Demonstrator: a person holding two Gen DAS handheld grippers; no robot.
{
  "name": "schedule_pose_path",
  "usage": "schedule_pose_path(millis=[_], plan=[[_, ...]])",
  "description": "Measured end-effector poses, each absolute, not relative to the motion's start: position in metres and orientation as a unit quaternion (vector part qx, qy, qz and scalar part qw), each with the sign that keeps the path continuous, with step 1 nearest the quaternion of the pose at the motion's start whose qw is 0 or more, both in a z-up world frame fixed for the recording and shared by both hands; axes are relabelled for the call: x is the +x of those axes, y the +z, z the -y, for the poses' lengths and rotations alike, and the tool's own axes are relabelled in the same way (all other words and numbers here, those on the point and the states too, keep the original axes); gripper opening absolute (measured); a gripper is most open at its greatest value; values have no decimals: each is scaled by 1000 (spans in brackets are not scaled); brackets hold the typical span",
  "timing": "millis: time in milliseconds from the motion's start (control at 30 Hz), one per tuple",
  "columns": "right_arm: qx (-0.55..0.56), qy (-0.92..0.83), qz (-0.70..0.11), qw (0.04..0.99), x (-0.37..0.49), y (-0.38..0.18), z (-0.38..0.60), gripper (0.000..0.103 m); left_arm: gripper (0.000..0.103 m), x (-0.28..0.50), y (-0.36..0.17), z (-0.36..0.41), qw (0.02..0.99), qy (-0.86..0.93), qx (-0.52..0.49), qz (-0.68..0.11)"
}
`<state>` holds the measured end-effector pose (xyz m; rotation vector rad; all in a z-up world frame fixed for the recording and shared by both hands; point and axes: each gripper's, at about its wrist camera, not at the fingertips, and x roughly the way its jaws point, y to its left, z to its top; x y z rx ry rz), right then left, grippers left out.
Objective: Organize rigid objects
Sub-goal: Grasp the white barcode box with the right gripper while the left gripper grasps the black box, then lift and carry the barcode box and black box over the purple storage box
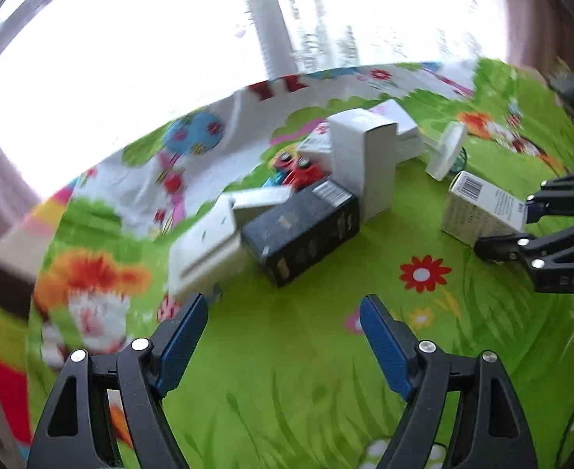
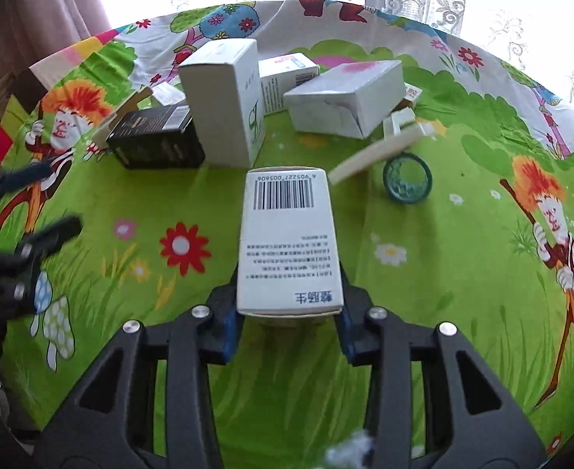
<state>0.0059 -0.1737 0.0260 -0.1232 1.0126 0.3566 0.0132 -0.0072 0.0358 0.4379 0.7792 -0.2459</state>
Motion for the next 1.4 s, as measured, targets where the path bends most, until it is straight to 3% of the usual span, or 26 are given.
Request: schedule_pose_path(millis=[67, 200, 300, 467, 533, 667, 800, 967, 1000, 1100, 1133, 1167, 1400], plan=[[-60, 173, -482, 857, -5, 26, 178, 44, 81, 39, 33, 21, 868, -147, 299, -367], [-59, 181, -472, 860, -19, 25, 182, 45, 81, 76, 22, 40, 825, -186, 365, -391], [-56, 185, -466, 864, -24, 25, 183, 46, 60, 78, 14, 48, 810, -207, 353, -420], [-42, 196, -457, 866, -25, 24, 189, 46, 42, 34, 31, 42, 834, -219, 251, -439], [-41, 198, -453, 868, -27, 24, 188, 46, 42, 9, 36, 36, 838, -238, 192, -451], [-32, 210, -443, 871, -33, 24, 186, 58, 43, -18, 37, 32, 849, -224, 164, -449], [-34, 209, -439, 873, -36, 24, 182, 63, 66, -5, 33, 27, 862, -197, 141, -446], [-34, 203, -444, 872, -36, 24, 185, 64, 67, 16, 19, 42, 863, -175, 165, -445], [-30, 202, -446, 871, -35, 25, 186, 64, 66, 17, 13, 45, 858, -176, 167, -452], [-40, 193, -445, 873, -34, 24, 183, 63, 40, 7, 13, 46, 866, -181, 137, -446], [-52, 185, -443, 876, -36, 24, 181, 59, 40, 3, 12, 44, 869, -176, 119, -447], [-69, 170, -438, 880, -37, 24, 179, 44, 40, -5, 12, 42, 874, -166, 112, -443], [-106, 193, -433, 874, -54, 25, 161, 44, 40, -65, 15, -3, 896, -53, 19, -441]])
